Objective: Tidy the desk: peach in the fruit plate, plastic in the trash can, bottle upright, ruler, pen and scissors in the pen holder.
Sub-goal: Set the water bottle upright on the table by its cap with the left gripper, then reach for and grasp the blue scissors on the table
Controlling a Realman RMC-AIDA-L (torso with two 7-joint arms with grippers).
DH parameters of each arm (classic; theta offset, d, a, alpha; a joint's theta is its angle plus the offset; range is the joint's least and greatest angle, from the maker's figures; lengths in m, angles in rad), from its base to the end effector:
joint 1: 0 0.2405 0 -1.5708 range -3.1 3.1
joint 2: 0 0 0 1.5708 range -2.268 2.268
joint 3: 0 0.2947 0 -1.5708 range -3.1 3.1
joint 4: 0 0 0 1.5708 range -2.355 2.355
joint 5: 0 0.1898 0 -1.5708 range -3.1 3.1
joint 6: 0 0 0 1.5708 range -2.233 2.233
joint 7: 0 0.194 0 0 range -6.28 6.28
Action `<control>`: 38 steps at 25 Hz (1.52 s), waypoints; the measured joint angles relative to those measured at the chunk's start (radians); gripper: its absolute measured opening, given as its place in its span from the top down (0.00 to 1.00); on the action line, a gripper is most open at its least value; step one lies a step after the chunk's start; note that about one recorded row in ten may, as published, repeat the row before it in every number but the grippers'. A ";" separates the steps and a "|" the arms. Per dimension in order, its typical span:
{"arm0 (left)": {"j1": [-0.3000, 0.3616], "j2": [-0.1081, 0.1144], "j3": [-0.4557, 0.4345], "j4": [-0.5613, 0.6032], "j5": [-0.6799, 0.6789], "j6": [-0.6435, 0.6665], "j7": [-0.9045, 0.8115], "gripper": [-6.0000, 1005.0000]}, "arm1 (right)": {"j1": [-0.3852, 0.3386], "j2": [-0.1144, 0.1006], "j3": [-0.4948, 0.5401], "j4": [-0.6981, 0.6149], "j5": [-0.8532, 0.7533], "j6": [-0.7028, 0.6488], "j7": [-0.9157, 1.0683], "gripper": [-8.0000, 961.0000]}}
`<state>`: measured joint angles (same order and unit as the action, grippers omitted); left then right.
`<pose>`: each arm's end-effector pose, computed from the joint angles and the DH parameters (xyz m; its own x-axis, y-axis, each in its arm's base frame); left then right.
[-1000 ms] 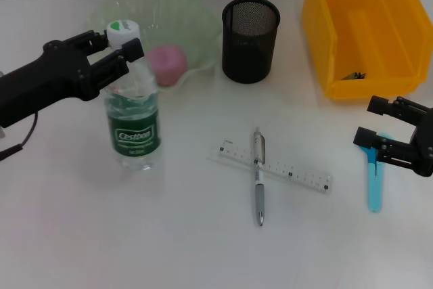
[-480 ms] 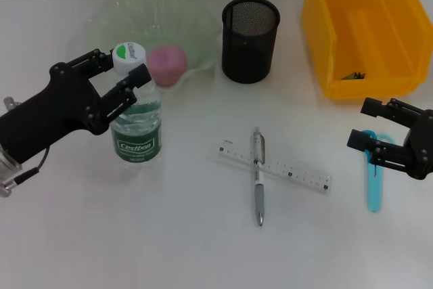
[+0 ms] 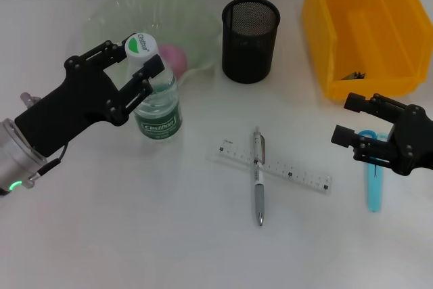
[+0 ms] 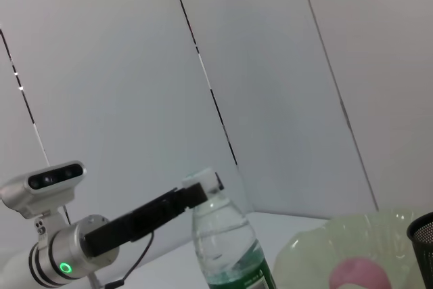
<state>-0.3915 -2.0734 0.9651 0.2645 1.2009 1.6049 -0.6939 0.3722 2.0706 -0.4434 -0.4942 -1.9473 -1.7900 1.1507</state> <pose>-0.2547 0.3193 -0.0504 0.5979 -0.0791 0.7977 0.4444 -0.7955 -0.4120 0.2848 0.2859 -0.0382 0.6149 -0.2760 -0.7387 -0.5199 -0.8463 -0.1165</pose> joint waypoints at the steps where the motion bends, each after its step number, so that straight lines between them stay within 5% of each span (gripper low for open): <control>1: -0.011 0.000 0.000 -0.020 -0.007 -0.011 0.019 0.56 | 0.000 0.001 0.000 0.000 0.000 0.000 -0.001 0.17; 17: -0.036 -0.005 0.002 -0.069 -0.009 -0.091 0.001 0.56 | 0.004 0.005 0.000 0.002 0.004 0.000 -0.010 0.17; 23: -0.023 0.001 -0.003 -0.065 -0.023 -0.070 -0.016 0.36 | 0.008 0.005 0.000 0.002 0.003 -0.015 -0.010 0.17; 28: 0.035 0.009 -0.024 -0.042 -0.067 0.072 -0.023 0.22 | 0.005 0.003 0.001 -0.001 0.005 -0.059 -0.011 0.17; 33: 0.147 0.068 0.001 0.059 -0.033 0.219 -0.136 0.17 | -0.002 -0.010 0.001 -0.006 0.003 -0.079 -0.004 0.17; 34: 0.171 0.097 0.030 0.087 0.034 0.248 -0.174 0.17 | -0.002 -0.010 0.001 -0.006 0.003 -0.079 -0.004 0.17; 38: 0.176 0.121 0.056 0.100 0.174 0.281 -0.204 0.17 | 0.004 -0.038 -0.002 -0.046 -0.007 -0.100 0.068 0.18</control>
<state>-0.2158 -1.9526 1.0212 0.3645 1.3753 1.8855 -0.8975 0.3762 2.0329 -0.4451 -0.5400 -1.9539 -1.8903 1.2191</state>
